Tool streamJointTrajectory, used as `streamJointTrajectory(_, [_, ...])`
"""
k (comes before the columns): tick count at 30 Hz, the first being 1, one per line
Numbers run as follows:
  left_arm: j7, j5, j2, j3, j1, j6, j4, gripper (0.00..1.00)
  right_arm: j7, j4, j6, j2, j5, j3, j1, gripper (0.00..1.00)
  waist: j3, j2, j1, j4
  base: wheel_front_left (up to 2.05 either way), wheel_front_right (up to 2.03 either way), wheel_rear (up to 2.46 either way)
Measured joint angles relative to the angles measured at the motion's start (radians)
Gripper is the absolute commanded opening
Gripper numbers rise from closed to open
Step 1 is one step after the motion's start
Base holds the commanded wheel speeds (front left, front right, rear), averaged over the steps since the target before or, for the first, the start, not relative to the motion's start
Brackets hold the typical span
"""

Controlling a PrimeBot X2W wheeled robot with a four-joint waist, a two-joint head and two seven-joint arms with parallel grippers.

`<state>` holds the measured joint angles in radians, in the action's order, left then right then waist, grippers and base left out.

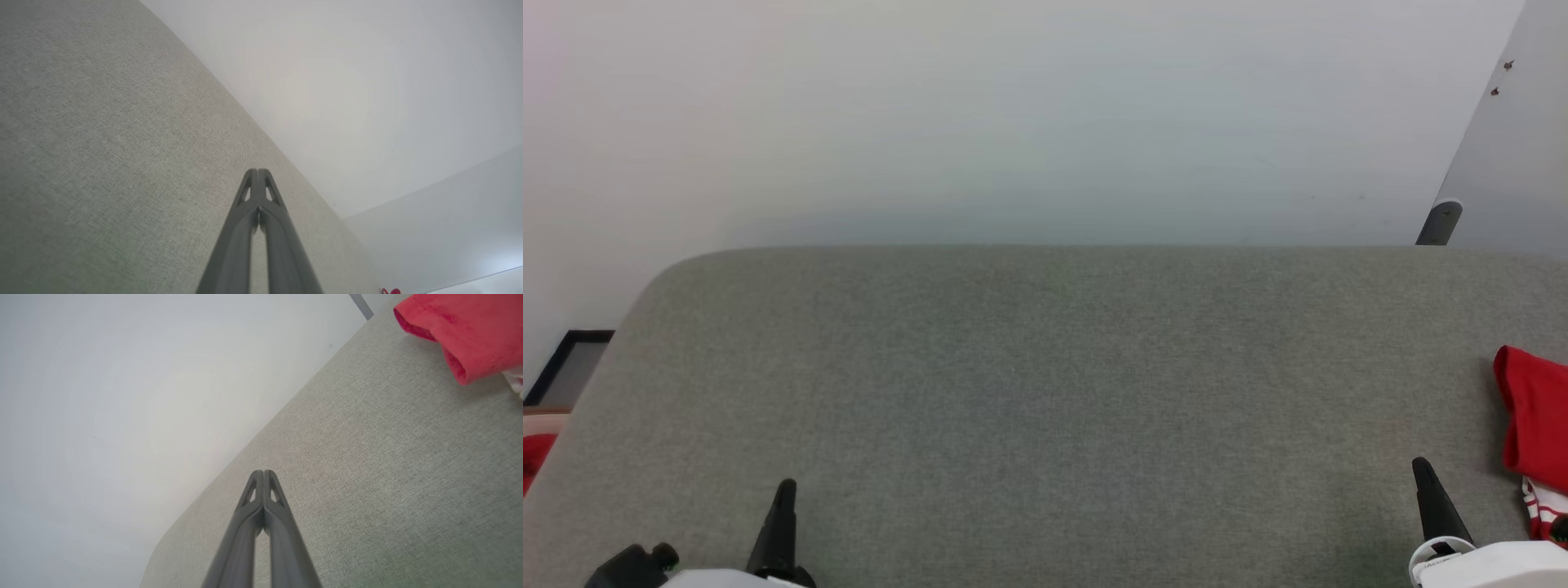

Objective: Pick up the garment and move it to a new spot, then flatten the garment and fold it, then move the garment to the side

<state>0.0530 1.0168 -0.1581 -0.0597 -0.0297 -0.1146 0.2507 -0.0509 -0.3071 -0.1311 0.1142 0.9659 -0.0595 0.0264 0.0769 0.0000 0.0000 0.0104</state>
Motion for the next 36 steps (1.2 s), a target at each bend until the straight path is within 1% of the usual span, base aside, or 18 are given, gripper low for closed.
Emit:
streamJointTrajectory(16, [-0.044,0.161,0.03,-0.014,0.034,-0.002,-0.001,0.0,0.044,0.016,0.0,-0.019,0.171,-0.015,0.02,0.0,-0.017,0.0,0.0,-0.002,0.0,0.0,0.0])
streamJointTrajectory(36, [-0.094,0.328,0.061,-0.03,0.075,-0.009,-0.003,0.0,0.093,0.035,0.0,-0.035,0.356,-0.03,0.045,0.0,-0.038,0.0,0.0,-0.005,0.0,0.0,0.0])
